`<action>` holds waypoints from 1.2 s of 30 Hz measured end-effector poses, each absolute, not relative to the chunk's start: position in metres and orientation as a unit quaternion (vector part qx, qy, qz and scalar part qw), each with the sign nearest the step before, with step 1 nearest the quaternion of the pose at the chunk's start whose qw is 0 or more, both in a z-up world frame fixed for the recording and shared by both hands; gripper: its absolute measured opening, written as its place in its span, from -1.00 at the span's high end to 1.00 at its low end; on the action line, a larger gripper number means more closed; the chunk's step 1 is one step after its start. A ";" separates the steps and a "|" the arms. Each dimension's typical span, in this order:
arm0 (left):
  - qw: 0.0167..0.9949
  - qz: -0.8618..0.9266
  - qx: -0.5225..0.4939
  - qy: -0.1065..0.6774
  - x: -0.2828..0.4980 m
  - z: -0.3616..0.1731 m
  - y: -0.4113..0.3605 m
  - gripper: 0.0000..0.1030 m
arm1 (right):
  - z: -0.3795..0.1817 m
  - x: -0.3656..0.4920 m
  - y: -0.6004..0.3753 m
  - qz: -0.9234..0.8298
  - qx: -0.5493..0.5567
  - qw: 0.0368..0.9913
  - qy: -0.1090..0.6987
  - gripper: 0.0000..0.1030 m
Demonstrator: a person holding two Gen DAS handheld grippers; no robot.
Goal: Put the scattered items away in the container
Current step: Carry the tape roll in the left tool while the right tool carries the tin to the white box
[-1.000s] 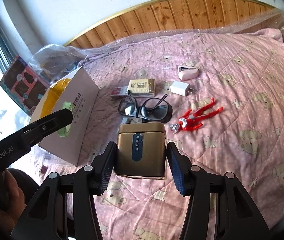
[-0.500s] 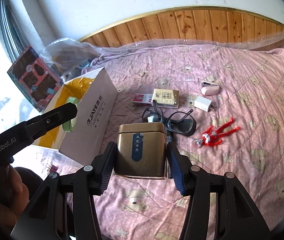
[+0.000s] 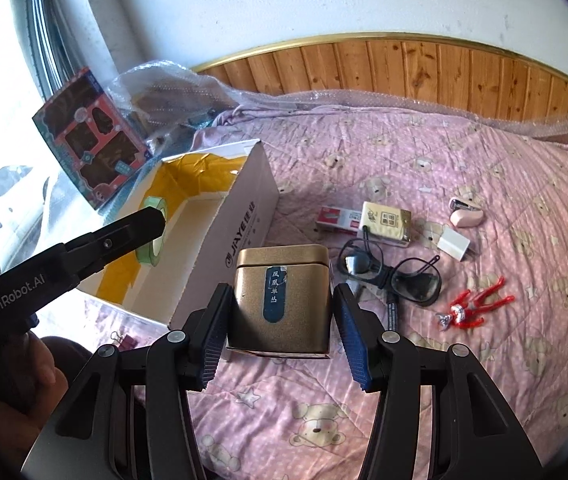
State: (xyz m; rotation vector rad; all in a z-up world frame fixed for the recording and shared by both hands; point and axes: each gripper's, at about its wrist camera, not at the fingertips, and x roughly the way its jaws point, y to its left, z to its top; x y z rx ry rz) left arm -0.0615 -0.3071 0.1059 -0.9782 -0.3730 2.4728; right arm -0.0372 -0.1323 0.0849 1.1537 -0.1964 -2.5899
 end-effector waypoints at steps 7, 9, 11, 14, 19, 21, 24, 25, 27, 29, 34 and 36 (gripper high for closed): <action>0.202 0.902 -0.346 -0.162 -0.065 0.107 -0.348 0.67 | 0.096 -0.048 -0.165 -0.901 0.396 0.167 -0.050 -0.05; 0.195 0.903 -0.345 -0.169 -0.066 0.107 -0.359 0.67 | 0.100 -0.050 -0.176 -0.901 0.395 0.174 -0.046 -0.05; 0.187 0.903 -0.344 -0.175 -0.067 0.106 -0.370 0.67 | 0.103 -0.053 -0.185 -0.901 0.393 0.181 -0.041 -0.05; 0.175 0.904 -0.345 -0.183 -0.071 0.104 -0.383 0.67 | 0.107 -0.056 -0.199 -0.900 0.392 0.190 -0.035 -0.05; 0.156 0.902 -0.352 -0.194 -0.077 0.097 -0.403 0.67 | 0.110 -0.063 -0.218 -0.897 0.393 0.203 -0.029 -0.05; 0.150 0.901 -0.355 -0.197 -0.078 0.094 -0.409 0.67 | 0.110 -0.066 -0.225 -0.895 0.393 0.208 -0.025 -0.05; 0.140 0.901 -0.361 -0.198 -0.082 0.088 -0.417 0.67 | 0.110 -0.071 -0.235 -0.893 0.395 0.215 -0.021 -0.05; 0.137 0.900 -0.363 -0.197 -0.083 0.086 -0.419 0.67 | 0.110 -0.072 -0.238 -0.892 0.396 0.217 -0.020 -0.05; 0.131 0.899 -0.368 -0.199 -0.086 0.082 -0.423 0.67 | 0.108 -0.076 -0.244 -0.889 0.399 0.222 -0.019 -0.05; 0.125 0.897 -0.374 -0.201 -0.089 0.078 -0.427 0.67 | 0.105 -0.079 -0.250 -0.886 0.404 0.226 -0.018 -0.05; 0.113 0.889 -0.392 -0.206 -0.097 0.064 -0.433 0.67 | 0.095 -0.088 -0.260 -0.877 0.416 0.238 -0.017 -0.05; 0.110 0.888 -0.397 -0.205 -0.100 0.061 -0.435 0.67 | 0.090 -0.092 -0.264 -0.873 0.422 0.243 -0.018 -0.05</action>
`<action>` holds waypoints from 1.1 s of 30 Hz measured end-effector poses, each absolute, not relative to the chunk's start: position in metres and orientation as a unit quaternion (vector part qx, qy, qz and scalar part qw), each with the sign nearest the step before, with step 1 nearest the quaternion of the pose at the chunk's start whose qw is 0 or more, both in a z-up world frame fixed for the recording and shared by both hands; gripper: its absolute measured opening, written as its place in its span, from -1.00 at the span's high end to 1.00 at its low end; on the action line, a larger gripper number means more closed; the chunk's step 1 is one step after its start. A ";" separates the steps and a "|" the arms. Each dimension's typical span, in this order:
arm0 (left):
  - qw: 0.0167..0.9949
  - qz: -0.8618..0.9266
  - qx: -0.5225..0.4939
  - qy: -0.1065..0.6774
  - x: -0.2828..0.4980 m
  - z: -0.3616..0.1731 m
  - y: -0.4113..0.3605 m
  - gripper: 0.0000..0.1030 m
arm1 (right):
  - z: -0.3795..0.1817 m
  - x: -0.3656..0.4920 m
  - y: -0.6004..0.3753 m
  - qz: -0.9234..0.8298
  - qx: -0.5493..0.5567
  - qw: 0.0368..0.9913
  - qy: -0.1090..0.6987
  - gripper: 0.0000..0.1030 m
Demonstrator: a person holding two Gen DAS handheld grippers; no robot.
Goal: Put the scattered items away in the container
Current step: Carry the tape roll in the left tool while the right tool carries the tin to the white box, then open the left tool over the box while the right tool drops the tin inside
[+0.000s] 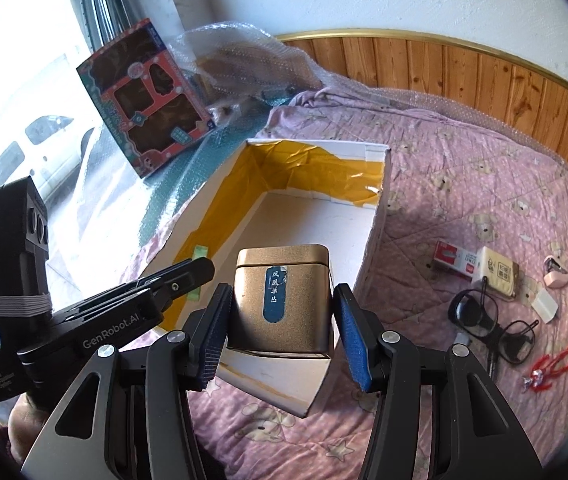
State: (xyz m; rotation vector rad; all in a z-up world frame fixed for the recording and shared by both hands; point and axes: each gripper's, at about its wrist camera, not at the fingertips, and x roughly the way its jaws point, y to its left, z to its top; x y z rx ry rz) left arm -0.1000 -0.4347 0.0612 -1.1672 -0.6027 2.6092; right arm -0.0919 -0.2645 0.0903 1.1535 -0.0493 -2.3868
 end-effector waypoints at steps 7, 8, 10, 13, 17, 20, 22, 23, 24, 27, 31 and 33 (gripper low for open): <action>0.095 0.879 -0.421 -0.203 -0.111 0.046 -0.440 0.67 | 0.069 -0.110 -0.278 -0.859 0.447 0.250 -0.011 -0.06; 0.093 0.878 -0.423 -0.203 -0.112 0.044 -0.442 0.67 | 0.067 -0.112 -0.279 -0.858 0.448 0.250 -0.009 -0.06; 0.090 0.876 -0.426 -0.206 -0.113 0.041 -0.445 0.67 | 0.064 -0.115 -0.282 -0.857 0.450 0.249 -0.006 -0.06; 0.088 0.875 -0.429 -0.207 -0.115 0.039 -0.446 0.67 | 0.057 -0.120 -0.284 -0.855 0.456 0.248 -0.002 -0.06; 0.083 0.871 -0.439 -0.205 -0.119 0.033 -0.445 0.66 | 0.051 -0.124 -0.287 -0.851 0.461 0.250 0.001 -0.08; 0.066 0.865 -0.452 -0.208 -0.123 0.026 -0.448 0.34 | 0.050 -0.124 -0.283 -0.852 0.459 0.252 -0.008 -0.08; 0.057 0.865 -0.451 -0.212 -0.123 0.025 -0.451 0.14 | 0.050 -0.123 -0.280 -0.853 0.458 0.250 -0.013 -0.08; 0.055 0.865 -0.451 -0.211 -0.122 0.026 -0.452 0.12 | 0.050 -0.123 -0.278 -0.853 0.457 0.251 -0.017 -0.08; 0.055 0.866 -0.450 -0.211 -0.122 0.027 -0.452 0.11 | 0.051 -0.122 -0.276 -0.853 0.456 0.251 -0.020 -0.08; 0.054 0.866 -0.452 -0.208 -0.121 0.028 -0.450 0.09 | 0.054 -0.119 -0.269 -0.859 0.449 0.246 -0.028 -0.08; 0.048 0.868 -0.452 -0.201 -0.119 0.029 -0.449 0.09 | 0.058 -0.110 -0.257 -0.876 0.430 0.216 -0.026 -0.08; 0.045 0.869 -0.452 -0.195 -0.118 0.029 -0.448 0.09 | 0.055 -0.106 -0.253 -0.879 0.432 0.201 -0.014 -0.06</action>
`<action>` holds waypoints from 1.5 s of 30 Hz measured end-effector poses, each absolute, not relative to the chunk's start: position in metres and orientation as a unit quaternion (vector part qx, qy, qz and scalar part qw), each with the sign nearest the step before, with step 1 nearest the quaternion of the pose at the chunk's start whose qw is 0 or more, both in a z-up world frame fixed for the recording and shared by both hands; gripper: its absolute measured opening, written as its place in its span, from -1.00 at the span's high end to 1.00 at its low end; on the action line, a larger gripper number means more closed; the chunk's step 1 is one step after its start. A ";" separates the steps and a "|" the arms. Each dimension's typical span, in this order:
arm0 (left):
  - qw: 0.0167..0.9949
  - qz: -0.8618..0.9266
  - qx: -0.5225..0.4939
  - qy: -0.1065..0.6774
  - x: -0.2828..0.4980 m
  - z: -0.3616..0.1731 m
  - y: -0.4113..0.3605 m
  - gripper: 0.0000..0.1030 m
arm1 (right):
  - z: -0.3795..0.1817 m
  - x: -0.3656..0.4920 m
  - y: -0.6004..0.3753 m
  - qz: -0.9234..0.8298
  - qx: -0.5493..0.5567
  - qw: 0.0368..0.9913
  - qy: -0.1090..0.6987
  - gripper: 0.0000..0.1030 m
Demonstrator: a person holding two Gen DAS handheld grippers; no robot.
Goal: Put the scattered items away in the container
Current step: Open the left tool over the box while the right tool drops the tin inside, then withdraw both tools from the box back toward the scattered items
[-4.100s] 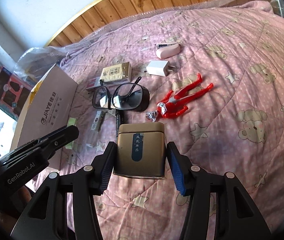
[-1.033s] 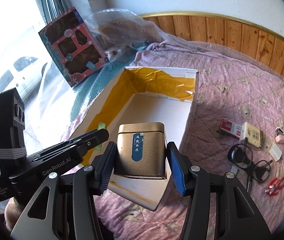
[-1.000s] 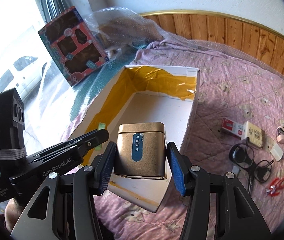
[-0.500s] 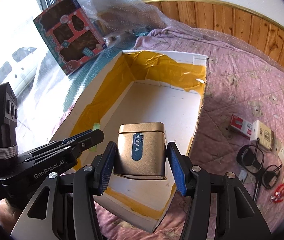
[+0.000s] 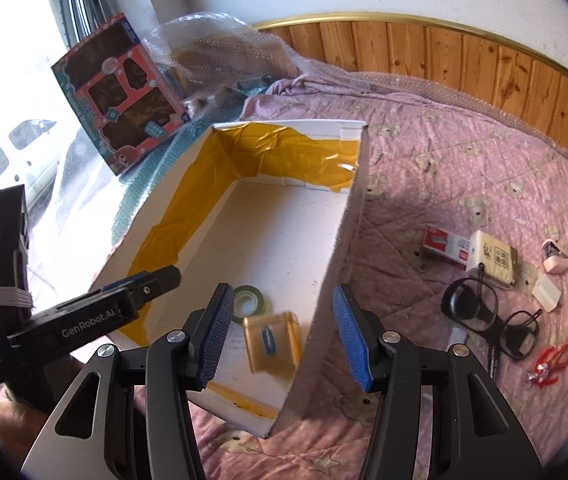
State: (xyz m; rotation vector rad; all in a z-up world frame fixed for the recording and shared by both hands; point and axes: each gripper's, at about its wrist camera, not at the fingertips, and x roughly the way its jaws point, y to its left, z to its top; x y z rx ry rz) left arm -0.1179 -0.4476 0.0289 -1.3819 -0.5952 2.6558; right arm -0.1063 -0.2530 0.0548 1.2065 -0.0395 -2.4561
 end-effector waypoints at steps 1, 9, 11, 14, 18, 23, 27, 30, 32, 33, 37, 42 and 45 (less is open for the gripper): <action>0.043 0.870 -0.453 -0.192 -0.117 0.029 -0.447 0.09 | 0.052 -0.105 -0.251 -0.879 0.435 0.196 -0.012 -0.06; 0.013 0.892 -0.424 -0.158 -0.095 0.049 -0.445 0.08 | 0.021 -0.094 -0.242 -0.854 0.478 0.204 -0.022 0.09; -0.004 0.904 -0.402 -0.142 -0.087 0.060 -0.449 -0.11 | 0.016 -0.093 -0.243 -0.849 0.486 0.204 -0.024 0.25; -0.029 0.901 -0.412 -0.135 -0.090 0.056 -0.462 -0.26 | 0.009 -0.092 -0.244 -0.842 0.496 0.210 -0.031 0.60; -0.034 0.872 -0.457 -0.170 -0.102 0.027 -0.479 0.75 | 0.011 -0.085 -0.245 -0.841 0.498 0.208 -0.027 0.65; -0.051 0.876 -0.441 -0.189 -0.082 0.035 -0.494 0.87 | 0.013 -0.061 -0.253 -0.833 0.507 0.219 -0.030 0.65; -0.052 0.881 -0.431 -0.188 -0.069 0.048 -0.491 0.85 | 0.015 -0.046 -0.259 -0.831 0.506 0.225 -0.038 0.50; -0.061 0.884 -0.422 -0.190 -0.062 0.057 -0.487 0.63 | 0.024 -0.041 -0.249 -0.837 0.491 0.234 -0.066 0.48; -0.064 0.892 -0.409 -0.181 -0.056 0.065 -0.481 0.35 | 0.033 -0.039 -0.239 -0.844 0.477 0.234 -0.079 0.45; -0.065 0.896 -0.402 -0.176 -0.053 0.070 -0.477 0.30 | 0.036 -0.038 -0.234 -0.847 0.471 0.232 -0.085 0.44; -0.057 0.910 -0.384 -0.145 -0.049 0.085 -0.459 0.07 | 0.044 -0.037 -0.212 -0.852 0.461 0.224 -0.111 0.39; -0.023 0.919 -0.376 -0.117 -0.041 0.093 -0.425 -0.07 | 0.043 -0.035 -0.193 -0.853 0.456 0.218 -0.133 0.33; 0.003 0.918 -0.382 -0.105 -0.038 0.091 -0.403 -0.09 | 0.041 -0.033 -0.182 -0.852 0.453 0.219 -0.144 0.33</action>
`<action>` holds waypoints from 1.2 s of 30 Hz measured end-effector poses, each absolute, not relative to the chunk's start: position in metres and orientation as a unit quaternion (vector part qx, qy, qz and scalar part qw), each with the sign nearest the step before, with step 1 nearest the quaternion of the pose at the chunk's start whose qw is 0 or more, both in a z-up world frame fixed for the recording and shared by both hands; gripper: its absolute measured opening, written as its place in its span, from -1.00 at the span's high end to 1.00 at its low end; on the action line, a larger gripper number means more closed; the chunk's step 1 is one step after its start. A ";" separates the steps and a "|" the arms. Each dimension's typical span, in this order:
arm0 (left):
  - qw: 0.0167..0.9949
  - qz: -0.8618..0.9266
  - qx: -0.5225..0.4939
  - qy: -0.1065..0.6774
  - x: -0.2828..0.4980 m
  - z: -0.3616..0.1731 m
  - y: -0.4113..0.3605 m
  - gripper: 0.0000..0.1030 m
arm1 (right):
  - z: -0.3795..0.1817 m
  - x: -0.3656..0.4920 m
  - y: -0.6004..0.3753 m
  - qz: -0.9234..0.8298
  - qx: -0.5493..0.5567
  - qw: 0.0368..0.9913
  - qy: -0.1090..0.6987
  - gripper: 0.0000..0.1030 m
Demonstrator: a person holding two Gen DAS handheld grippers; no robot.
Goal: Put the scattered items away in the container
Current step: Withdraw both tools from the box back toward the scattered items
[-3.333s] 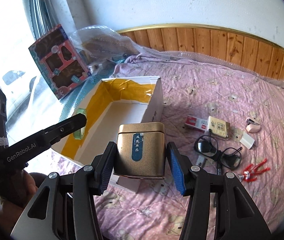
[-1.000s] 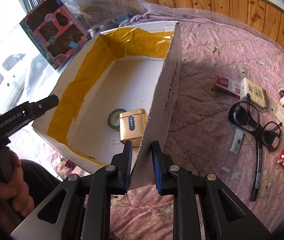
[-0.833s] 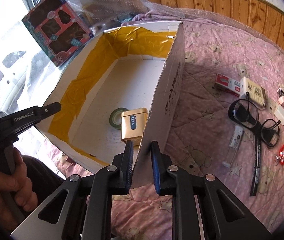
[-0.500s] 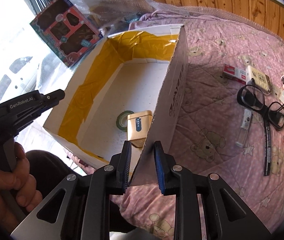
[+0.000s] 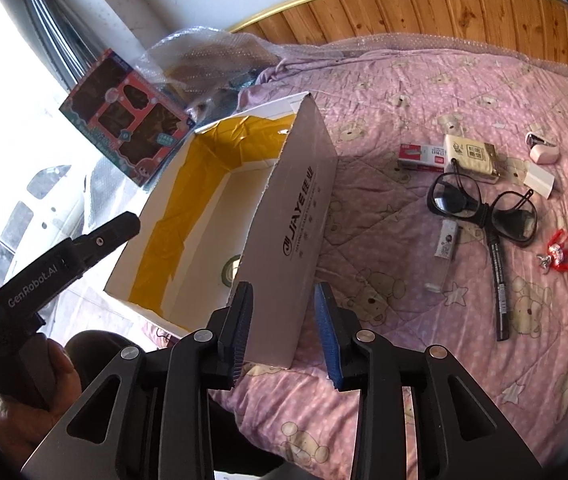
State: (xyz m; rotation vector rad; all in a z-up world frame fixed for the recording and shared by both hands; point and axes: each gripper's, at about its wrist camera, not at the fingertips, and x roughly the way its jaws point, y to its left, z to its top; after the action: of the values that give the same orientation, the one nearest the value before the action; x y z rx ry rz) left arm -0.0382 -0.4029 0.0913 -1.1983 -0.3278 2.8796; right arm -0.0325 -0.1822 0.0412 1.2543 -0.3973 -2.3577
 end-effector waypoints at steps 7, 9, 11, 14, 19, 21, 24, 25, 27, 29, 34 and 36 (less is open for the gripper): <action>0.046 0.916 -0.394 -0.066 -0.032 0.086 -0.353 -0.09 | 0.038 -0.030 -0.156 -0.852 0.446 0.217 -0.166 0.33; 0.053 0.915 -0.395 -0.056 -0.030 0.087 -0.341 -0.09 | 0.038 -0.030 -0.148 -0.852 0.445 0.218 -0.171 0.32; 0.060 0.915 -0.397 -0.049 -0.029 0.086 -0.330 -0.09 | 0.036 -0.028 -0.141 -0.852 0.442 0.218 -0.174 0.32; 0.070 0.913 -0.400 -0.039 -0.027 0.084 -0.315 -0.09 | 0.035 -0.028 -0.130 -0.854 0.439 0.215 -0.180 0.31; 0.088 0.910 -0.405 -0.014 -0.025 0.081 -0.287 -0.09 | 0.030 -0.029 -0.109 -0.853 0.436 0.207 -0.199 0.31; 0.097 0.909 -0.405 -0.007 -0.024 0.081 -0.277 -0.09 | 0.029 -0.030 -0.099 -0.853 0.433 0.203 -0.207 0.31; 0.107 0.907 -0.408 0.004 -0.024 0.079 -0.262 -0.09 | 0.028 -0.031 -0.087 -0.854 0.430 0.196 -0.219 0.31; 0.110 0.906 -0.409 0.007 -0.024 0.078 -0.257 -0.09 | 0.027 -0.032 -0.082 -0.854 0.428 0.194 -0.223 0.31; 0.115 0.904 -0.411 0.012 -0.024 0.077 -0.249 -0.09 | 0.025 -0.033 -0.074 -0.854 0.428 0.188 -0.230 0.31; 0.121 0.902 -0.414 0.017 -0.025 0.074 -0.240 -0.09 | 0.022 -0.034 -0.065 -0.853 0.429 0.182 -0.237 0.31; 0.138 0.894 -0.425 0.028 -0.028 0.065 -0.220 -0.09 | 0.012 -0.037 -0.046 -0.851 0.432 0.163 -0.249 0.30; 0.148 0.889 -0.432 0.034 -0.030 0.060 -0.211 -0.09 | 0.009 -0.039 -0.038 -0.851 0.433 0.155 -0.255 0.30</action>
State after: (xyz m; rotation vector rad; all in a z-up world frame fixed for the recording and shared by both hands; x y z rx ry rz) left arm -0.0302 -0.2112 0.0596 -1.2422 0.0971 2.5577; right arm -0.0394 -0.0383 0.0086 1.2397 -0.7319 -2.4371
